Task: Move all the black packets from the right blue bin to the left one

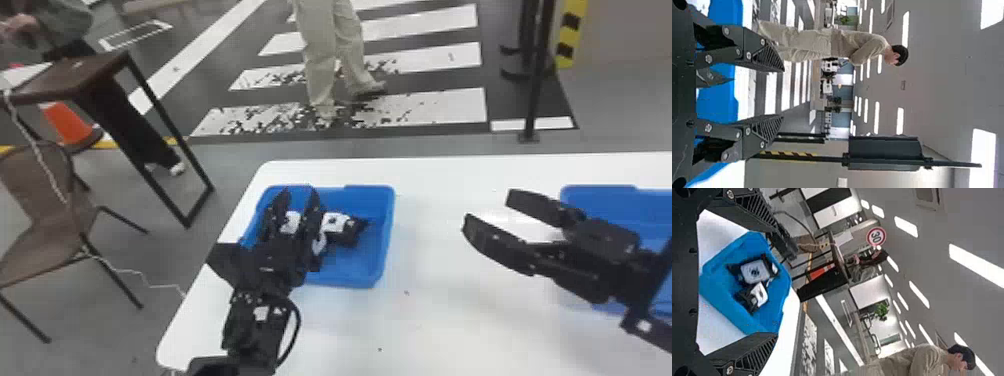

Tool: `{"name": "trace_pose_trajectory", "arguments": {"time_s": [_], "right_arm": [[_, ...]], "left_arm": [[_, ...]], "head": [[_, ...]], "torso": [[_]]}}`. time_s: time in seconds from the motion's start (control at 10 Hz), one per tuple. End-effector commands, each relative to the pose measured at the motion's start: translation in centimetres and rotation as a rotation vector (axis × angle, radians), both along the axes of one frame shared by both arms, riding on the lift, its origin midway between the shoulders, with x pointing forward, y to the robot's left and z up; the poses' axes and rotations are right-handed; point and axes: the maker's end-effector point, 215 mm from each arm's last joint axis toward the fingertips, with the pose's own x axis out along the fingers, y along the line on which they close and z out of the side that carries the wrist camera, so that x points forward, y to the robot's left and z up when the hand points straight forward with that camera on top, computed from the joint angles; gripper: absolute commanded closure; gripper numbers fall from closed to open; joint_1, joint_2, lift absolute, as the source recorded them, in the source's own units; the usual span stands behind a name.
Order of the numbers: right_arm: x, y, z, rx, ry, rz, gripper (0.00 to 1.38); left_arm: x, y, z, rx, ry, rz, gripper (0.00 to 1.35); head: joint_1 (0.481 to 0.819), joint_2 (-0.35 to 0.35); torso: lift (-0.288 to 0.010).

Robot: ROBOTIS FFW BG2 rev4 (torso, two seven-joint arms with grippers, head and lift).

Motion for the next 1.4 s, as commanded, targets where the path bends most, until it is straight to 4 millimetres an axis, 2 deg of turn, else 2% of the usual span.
{"name": "trace_pose_trajectory", "arguments": {"time_s": [0.0, 0.2, 0.3, 0.4, 0.5, 0.6, 0.7, 0.9, 1.1, 1.3], "right_arm": [[1.6, -3.9, 0.6, -0.086, -0.012, -0.093, 0.09], [4.0, -10.8, 1.6, -0.254, 0.002, -0.283, 0.09], [4.1, -14.1, 0.3, -0.365, 0.078, -0.393, 0.09], [4.8, -17.2, -0.9, -0.452, 0.150, -0.480, 0.09], [5.5, -20.1, -2.3, -0.546, 0.227, -0.560, 0.09], [6.4, -22.8, -3.2, -0.612, 0.285, -0.635, 0.09], [7.8, -24.7, -4.7, -0.648, 0.358, -0.672, 0.09], [9.5, -26.8, -7.6, -0.723, 0.484, -0.707, 0.09], [9.9, -29.0, -10.4, -0.777, 0.613, -0.719, 0.09], [9.1, -30.7, -13.2, -0.815, 0.706, -0.726, 0.09]], "left_arm": [[-2.6, -2.3, 2.7, -0.076, 0.005, -0.049, 0.20], [-6.3, -6.0, 6.8, -0.144, 0.003, -0.125, 0.20], [-7.9, -7.6, 8.2, -0.141, 0.025, -0.161, 0.20], [-8.8, -8.3, 9.3, -0.138, 0.029, -0.180, 0.20], [-9.4, -8.6, 9.9, -0.135, 0.028, -0.189, 0.20], [-9.5, -8.8, 10.0, -0.135, 0.033, -0.198, 0.20], [-9.5, -9.1, 10.1, -0.135, 0.032, -0.207, 0.20], [-9.5, -9.4, 10.2, -0.128, 0.028, -0.212, 0.20], [-9.5, -9.4, 10.4, -0.117, 0.022, -0.211, 0.20], [-9.6, -9.5, 10.6, -0.118, 0.017, -0.212, 0.20]], "head": [[0.695, 0.344], [0.695, 0.276], [0.695, 0.215], [0.695, 0.153], [0.695, 0.085], [0.695, 0.057], [0.695, 0.012], [0.695, -0.054], [0.695, -0.077], [0.695, -0.100]], "torso": [[-0.140], [-0.140], [-0.140], [-0.140], [-0.140], [-0.140], [-0.140], [-0.140], [-0.140], [-0.140]]}}
